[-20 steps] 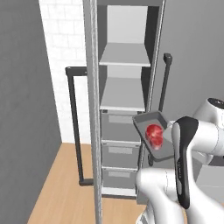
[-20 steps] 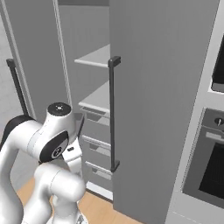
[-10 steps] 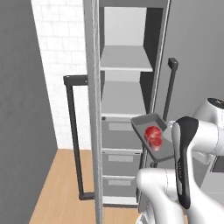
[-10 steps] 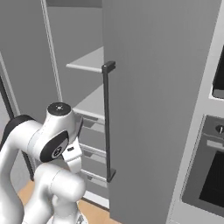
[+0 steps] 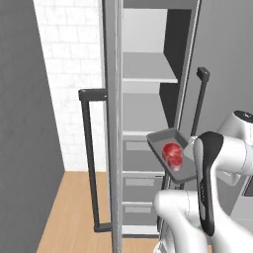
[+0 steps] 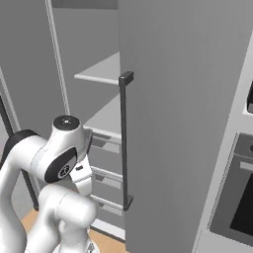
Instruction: Take the meat container that has the steak and place it on the second highest rack of the freezer. Then take the vegetable container that has the corn and eggplant and place it on the highest rack of the freezer.
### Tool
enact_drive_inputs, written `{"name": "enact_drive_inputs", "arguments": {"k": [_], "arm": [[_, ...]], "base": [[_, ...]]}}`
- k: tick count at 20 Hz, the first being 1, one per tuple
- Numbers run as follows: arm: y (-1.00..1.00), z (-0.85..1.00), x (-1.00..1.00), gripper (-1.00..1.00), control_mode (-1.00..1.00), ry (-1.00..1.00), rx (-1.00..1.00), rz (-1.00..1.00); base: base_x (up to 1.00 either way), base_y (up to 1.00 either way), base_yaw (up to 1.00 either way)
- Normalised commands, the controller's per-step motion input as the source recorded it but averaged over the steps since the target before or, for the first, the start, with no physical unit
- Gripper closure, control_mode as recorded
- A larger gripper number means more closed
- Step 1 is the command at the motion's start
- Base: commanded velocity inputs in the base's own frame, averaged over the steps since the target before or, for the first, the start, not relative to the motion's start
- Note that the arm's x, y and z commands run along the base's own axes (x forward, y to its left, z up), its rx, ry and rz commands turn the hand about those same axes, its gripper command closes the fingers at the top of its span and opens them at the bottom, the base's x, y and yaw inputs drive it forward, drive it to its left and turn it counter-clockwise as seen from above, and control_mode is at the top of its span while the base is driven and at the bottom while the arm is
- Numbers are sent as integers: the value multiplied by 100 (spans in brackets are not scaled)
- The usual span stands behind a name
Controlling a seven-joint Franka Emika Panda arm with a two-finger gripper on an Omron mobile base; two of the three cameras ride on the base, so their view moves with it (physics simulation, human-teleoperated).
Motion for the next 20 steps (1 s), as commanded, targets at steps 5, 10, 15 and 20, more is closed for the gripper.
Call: {"name": "enact_drive_inputs", "arguments": {"k": [5, 10, 15, 20], "arm": [[0, 0, 0, 100, 100, 0, 0, 0], [0, 0, 0, 100, 100, 0, 0, 0], [0, 0, 0, 100, 100, 0, 0, 0], [0, 0, 0, 100, 100, 0, 0, 0]], "base": [[53, 14, -8], [5, -41, 0], [28, 1, 0], [45, 30, -6]]}}
